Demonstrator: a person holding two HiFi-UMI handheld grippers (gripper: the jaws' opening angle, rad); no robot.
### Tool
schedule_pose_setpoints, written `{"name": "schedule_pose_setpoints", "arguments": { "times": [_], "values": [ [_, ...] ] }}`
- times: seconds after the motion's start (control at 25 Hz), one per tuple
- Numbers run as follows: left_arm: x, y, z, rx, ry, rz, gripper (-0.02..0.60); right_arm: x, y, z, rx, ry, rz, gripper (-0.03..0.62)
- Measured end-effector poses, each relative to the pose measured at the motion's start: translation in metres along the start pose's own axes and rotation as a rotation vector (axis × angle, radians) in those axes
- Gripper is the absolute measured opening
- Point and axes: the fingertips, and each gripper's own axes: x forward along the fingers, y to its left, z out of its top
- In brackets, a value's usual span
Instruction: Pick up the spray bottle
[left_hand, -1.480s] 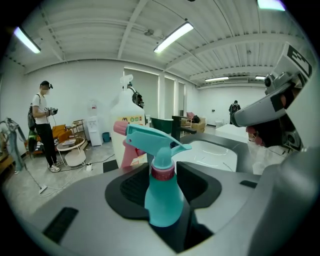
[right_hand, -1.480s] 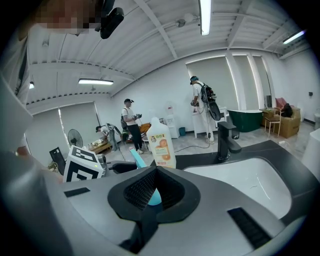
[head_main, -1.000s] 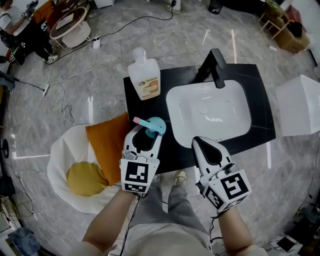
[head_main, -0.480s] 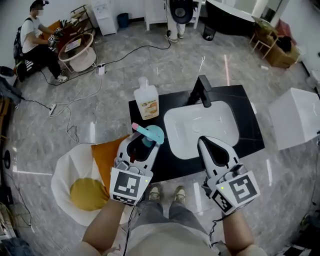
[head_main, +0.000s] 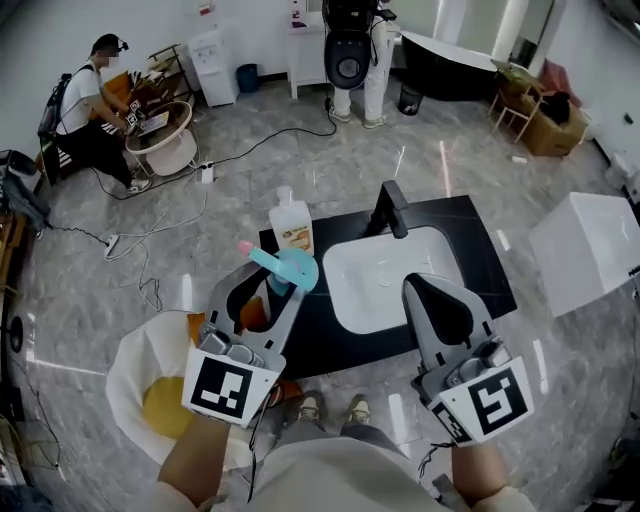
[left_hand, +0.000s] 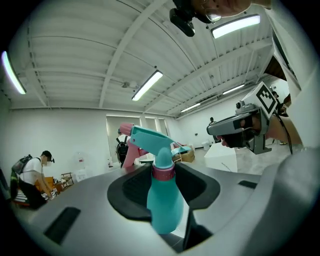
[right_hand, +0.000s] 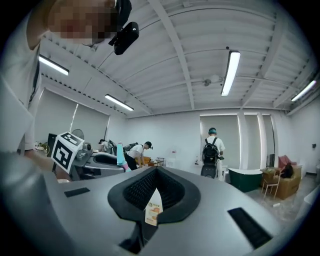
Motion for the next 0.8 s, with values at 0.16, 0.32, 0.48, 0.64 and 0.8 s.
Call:
{"name": "schedule_pose_setpoints", "arguments": {
  "times": [0.16,0.32,0.48,0.64,0.8],
  "values": [
    [-0.015,0.001,0.016,-0.004,-0.014,0.027,0.163,-0.012,0.007,0.006,-0.003,-0.018,0.018,0.028],
    [-0.028,-0.007,0.018,0.001,-0.015,0.016,0.161,-0.021,0.013,0.004,0.025,-0.035,0.036,0.028],
    [-0.038,-0.016,0.008,0.024,0.0,-0.006,0.161,-0.026,0.02,-0.005,0.029,-0.015,0.064,0.028],
    [-0.048,-0.022,-0.004,0.012,0.016,-0.011,0.161,-0.032,0.024,-0.02,0.044,0.017,0.082,0.028],
    [-0.052,-0.032,-0.015,0.012,0.022,-0.03,0.161,-0.034,0.032,-0.046,0.041,0.084,0.111,0.028]
  ]
}}
